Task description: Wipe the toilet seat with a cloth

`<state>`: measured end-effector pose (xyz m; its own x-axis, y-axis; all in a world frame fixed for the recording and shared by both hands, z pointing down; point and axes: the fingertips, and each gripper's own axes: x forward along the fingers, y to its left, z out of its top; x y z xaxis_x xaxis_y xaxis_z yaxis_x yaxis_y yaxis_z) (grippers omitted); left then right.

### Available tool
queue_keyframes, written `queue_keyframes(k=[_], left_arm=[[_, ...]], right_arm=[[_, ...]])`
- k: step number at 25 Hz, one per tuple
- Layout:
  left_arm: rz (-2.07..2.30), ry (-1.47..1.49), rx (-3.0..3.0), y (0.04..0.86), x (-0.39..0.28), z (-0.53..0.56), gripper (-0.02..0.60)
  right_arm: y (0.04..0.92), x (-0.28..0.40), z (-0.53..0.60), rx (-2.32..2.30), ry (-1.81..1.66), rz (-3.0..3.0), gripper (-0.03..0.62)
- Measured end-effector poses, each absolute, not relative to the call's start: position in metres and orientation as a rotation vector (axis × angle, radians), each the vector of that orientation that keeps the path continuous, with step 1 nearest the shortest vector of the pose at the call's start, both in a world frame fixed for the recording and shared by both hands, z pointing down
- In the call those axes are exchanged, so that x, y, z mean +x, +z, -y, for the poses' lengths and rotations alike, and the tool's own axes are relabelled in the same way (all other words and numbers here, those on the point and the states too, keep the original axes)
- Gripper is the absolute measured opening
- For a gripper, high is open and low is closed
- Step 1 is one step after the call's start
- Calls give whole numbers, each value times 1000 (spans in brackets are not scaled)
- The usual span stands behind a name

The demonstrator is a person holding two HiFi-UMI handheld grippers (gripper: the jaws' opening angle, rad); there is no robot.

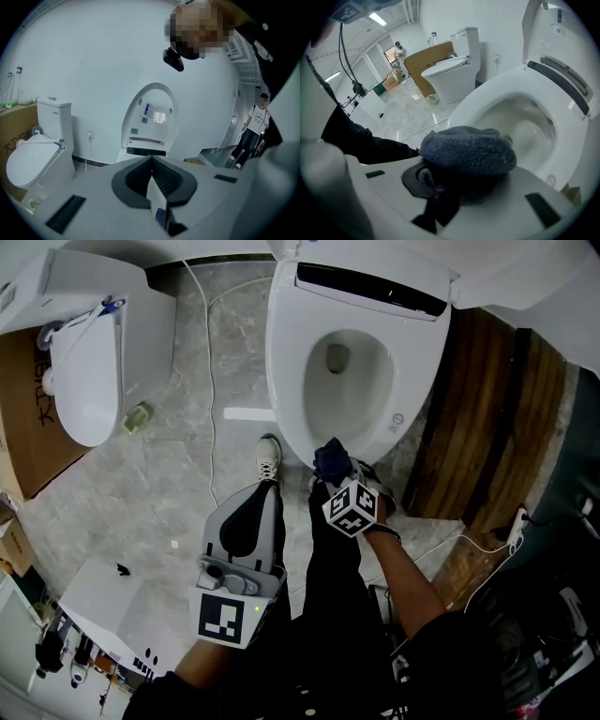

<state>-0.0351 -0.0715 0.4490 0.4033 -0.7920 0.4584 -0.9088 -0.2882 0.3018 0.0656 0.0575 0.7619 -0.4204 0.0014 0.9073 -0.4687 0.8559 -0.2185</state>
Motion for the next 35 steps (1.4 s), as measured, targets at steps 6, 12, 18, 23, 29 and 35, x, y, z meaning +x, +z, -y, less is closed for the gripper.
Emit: queue_keyframes(k=[6, 12, 18, 23, 29, 35], left_arm=[[1455, 294, 2140, 454, -38, 72, 11], [1461, 290, 2147, 452, -40, 76, 11], [1470, 294, 2148, 453, -46, 80, 11], [1478, 291, 2151, 452, -51, 85, 11], [1489, 292, 2150, 453, -59, 87, 11], [1495, 294, 2138, 455, -65, 86, 11]], right_arm=[[762, 45, -48, 371, 584, 1952, 95], [761, 26, -35, 401, 624, 1961, 95], [760, 2, -19, 413, 669, 1978, 95], [758, -18, -1, 464, 751, 1996, 94], [755, -30, 27, 547, 877, 2001, 94], [755, -32, 55, 611, 956, 2003, 94]])
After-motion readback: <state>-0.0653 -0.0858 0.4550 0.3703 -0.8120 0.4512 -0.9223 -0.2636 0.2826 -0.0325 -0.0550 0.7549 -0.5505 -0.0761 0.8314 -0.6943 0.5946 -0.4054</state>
